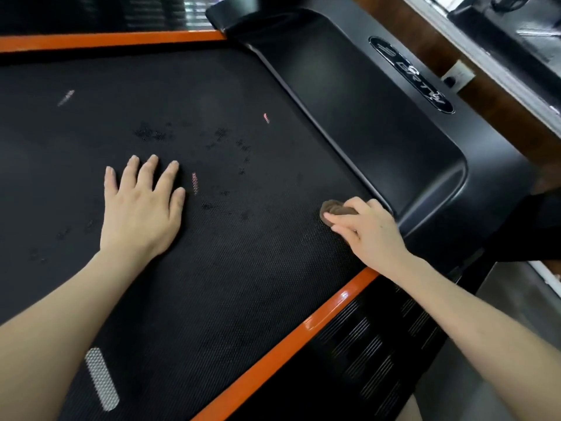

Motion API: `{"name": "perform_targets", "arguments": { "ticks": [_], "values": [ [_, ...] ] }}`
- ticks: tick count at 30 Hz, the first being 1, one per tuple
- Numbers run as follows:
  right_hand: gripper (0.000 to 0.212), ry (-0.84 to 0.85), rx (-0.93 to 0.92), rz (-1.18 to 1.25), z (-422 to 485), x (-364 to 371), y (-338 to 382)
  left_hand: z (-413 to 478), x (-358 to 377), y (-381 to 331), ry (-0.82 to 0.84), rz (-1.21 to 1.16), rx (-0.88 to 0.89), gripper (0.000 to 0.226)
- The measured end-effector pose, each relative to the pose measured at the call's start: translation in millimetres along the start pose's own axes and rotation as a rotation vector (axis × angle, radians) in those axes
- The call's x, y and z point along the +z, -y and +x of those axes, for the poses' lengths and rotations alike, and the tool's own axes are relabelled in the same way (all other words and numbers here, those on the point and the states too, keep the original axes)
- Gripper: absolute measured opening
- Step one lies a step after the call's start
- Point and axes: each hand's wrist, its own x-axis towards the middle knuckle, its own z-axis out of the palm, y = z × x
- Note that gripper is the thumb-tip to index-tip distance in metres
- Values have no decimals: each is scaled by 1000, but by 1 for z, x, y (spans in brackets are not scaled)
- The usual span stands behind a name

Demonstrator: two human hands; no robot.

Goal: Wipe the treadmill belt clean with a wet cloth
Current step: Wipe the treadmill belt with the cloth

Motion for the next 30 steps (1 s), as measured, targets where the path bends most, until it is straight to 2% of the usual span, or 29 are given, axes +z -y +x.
{"name": "perform_targets", "arguments": {
  "ticks": [2, 5, 7, 10, 12, 16, 19, 21, 23, 25, 26, 27, 30],
  "values": [
    [26, -33, 40, -1, -11, 2, 11, 1, 0, -2, 5, 2, 0, 57],
    [35, 52, -132, 52, -35, 0, 28, 1, 0, -2, 2, 4, -11, 55],
    [36, 59, -136, 64, -30, -6, 24, 0, -1, -1, 8, -1, -4, 59],
    [36, -148, 45, 125, -15, -6, 14, -1, -2, -2, 2, -3, -5, 61],
    [39, -226, 88, 161, -6, -4, 15, 0, -2, -2, -3, -1, -7, 61],
    [49, -117, -49, -158, 8, 14, 24, 0, -2, -2, -2, 10, -6, 60],
    [38, -140, -134, -137, 25, 20, 2, 0, -2, -1, -2, 11, -8, 61],
    [35, -165, -13, -192, 50, 21, -15, 0, -1, -1, 1, 18, -9, 61],
    [34, -157, 272, -231, 76, 22, -17, 0, -1, -2, 2, 26, -15, 60],
    [34, -125, 414, -196, 83, 21, 1, 1, -1, -3, 0, 37, -17, 59],
    [33, -118, 387, -175, 77, 20, 15, 1, -1, -4, -1, 39, -17, 59],
    [32, -146, 278, -158, 66, 20, 30, 1, -1, -4, -3, 37, -18, 59],
    [37, -103, -153, -42, 19, 15, 60, 0, 0, -3, -9, 31, -19, 59]
  ]
}}
